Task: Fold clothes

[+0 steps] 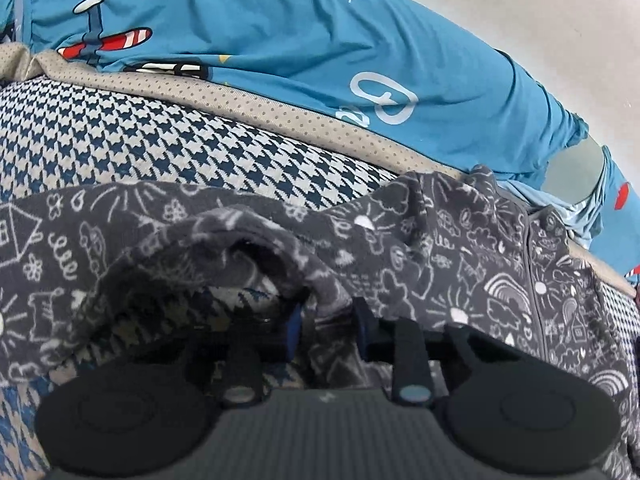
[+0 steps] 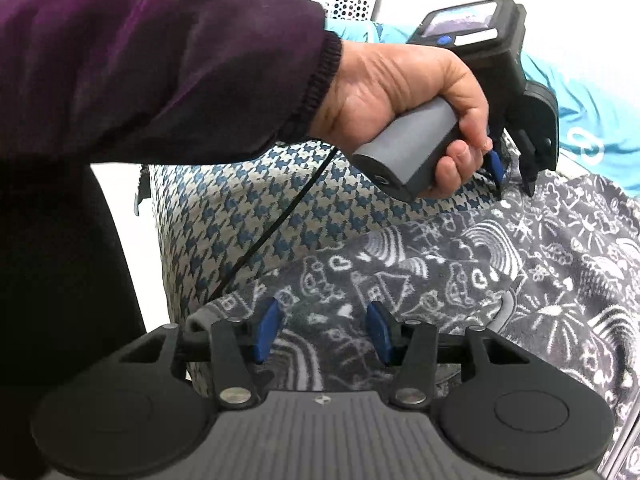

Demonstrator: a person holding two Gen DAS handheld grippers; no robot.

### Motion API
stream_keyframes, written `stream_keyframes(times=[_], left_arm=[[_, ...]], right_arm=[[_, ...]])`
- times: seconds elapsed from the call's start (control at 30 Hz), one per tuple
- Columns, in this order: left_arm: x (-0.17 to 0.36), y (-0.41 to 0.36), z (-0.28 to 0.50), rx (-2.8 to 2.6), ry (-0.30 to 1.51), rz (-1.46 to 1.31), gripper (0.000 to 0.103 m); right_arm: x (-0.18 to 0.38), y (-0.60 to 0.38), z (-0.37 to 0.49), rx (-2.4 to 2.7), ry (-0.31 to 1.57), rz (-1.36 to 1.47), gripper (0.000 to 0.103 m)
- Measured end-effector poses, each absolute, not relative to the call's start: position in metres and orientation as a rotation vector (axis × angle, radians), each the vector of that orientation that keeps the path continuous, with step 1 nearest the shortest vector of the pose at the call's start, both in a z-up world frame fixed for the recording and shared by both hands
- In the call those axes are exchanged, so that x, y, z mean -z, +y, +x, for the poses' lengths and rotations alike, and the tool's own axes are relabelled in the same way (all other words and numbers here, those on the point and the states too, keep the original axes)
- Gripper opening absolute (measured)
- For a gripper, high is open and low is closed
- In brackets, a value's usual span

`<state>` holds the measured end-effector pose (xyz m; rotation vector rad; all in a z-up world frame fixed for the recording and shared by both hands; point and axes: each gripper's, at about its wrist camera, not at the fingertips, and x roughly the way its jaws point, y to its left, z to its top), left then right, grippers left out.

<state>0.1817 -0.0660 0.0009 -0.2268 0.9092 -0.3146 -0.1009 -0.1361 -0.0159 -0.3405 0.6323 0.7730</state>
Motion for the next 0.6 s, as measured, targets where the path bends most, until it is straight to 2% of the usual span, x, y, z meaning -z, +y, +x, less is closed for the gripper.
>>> stream_keyframes(times=[0.17,0.37,0.6], left_arm=[[-0.001,-0.068,0.181,0.308,0.887,-0.229,0.016],[-0.004,-0.068,0.18,0.297,0.855,-0.243,0.013],[-0.019,-0.066,0.179,0.282,0.793,-0.23,0.011]], right_arm=[[0.016,-0.139,-0.103,-0.776,0.631,-0.317,0.017],[0.006,-0.146,-0.099,-0.769,0.636,-0.255,0.011],[-0.015,-0.147,-0.103,-0.807,0.569,-0.218,0.01]])
